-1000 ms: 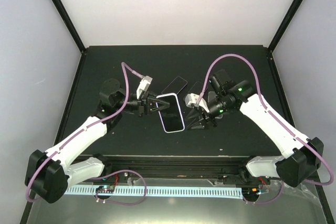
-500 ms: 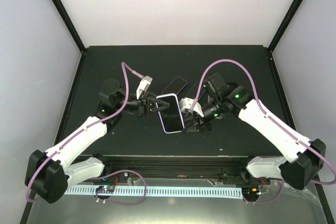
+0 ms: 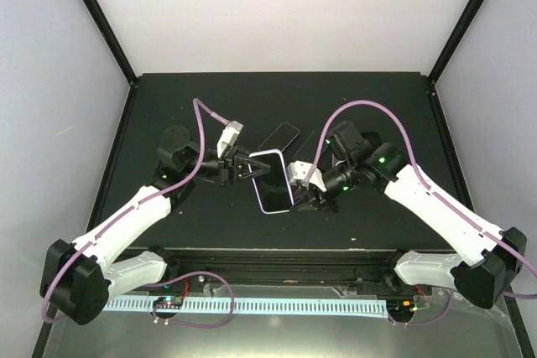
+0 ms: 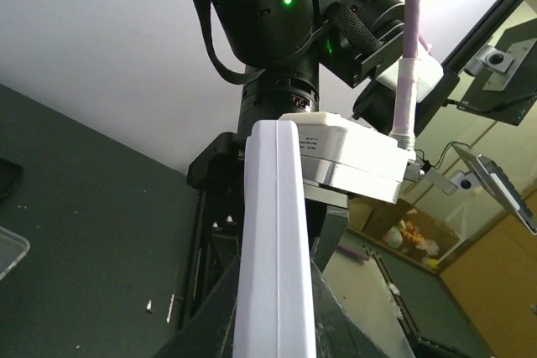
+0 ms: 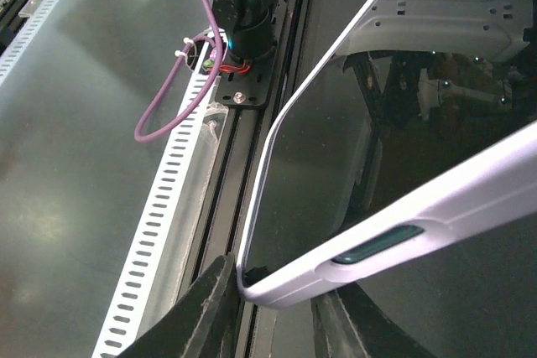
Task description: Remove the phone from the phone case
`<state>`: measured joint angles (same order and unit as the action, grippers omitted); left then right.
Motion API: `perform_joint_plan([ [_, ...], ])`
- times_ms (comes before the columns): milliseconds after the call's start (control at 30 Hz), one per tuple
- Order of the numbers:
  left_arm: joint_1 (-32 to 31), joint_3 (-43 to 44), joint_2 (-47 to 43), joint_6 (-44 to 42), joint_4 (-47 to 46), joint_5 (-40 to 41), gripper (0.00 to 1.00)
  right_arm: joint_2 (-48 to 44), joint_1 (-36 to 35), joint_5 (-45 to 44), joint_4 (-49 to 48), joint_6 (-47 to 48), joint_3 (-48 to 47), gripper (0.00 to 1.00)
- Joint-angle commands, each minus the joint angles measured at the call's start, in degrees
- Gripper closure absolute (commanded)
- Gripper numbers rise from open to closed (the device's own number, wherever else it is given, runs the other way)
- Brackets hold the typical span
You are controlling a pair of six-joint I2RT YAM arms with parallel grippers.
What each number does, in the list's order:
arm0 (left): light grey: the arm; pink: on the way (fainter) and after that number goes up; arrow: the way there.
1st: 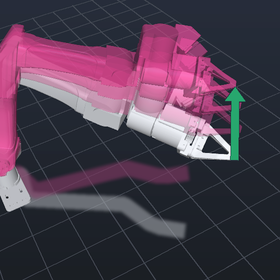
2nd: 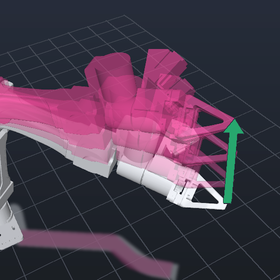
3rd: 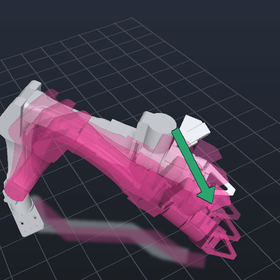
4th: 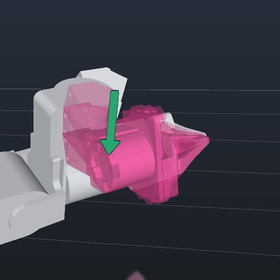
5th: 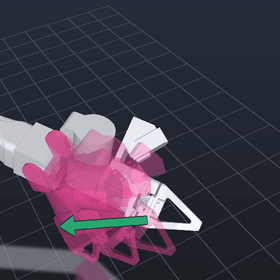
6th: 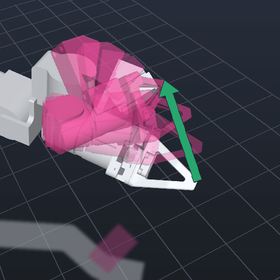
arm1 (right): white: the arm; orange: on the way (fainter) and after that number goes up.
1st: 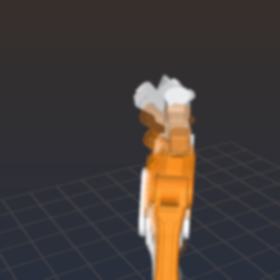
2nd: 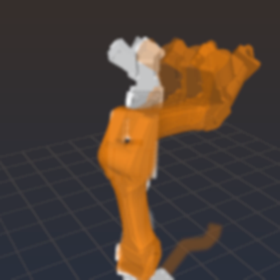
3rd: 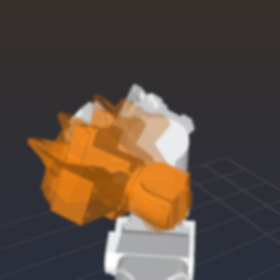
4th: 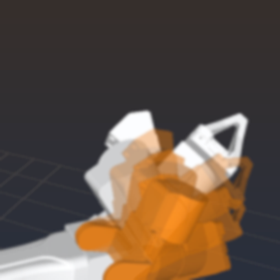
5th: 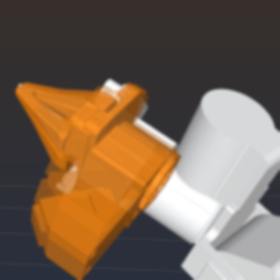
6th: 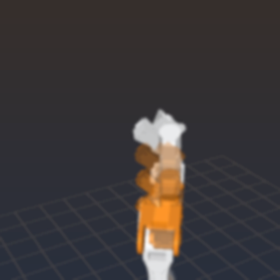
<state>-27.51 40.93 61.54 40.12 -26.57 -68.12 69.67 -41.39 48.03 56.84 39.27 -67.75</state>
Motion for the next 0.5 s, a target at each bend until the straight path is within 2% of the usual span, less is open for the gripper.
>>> perform_joint_plan([
  [0, -0.16, 3.1, 0.15, 1.59, -3.67, -2.16, 0.98, -1.0, -0.94, -1.46, -1.38, 1.49, 0.49, 0.76],
  [133, -0.18, 3.08, 0.54, 3.0, -3.75, -2.51, 0.98, -1.36, -2.06, -3.68, -2.05, 2.3, 0.85, 0.78],
  [300, -0.25, 2.97, 2.09, 11.28, -10.08, -4.56, 0.99, -0.73, -2.25, -2.75, -2.6, 2.23, 0.35, 0.79],
  [467, -0.35, 3.26, 1.13, 12.11, -9.22, -5.84, 0.98, 0.56, -2.32, -3.93, -3.22, 2.62, -0.12, 0.81],
])
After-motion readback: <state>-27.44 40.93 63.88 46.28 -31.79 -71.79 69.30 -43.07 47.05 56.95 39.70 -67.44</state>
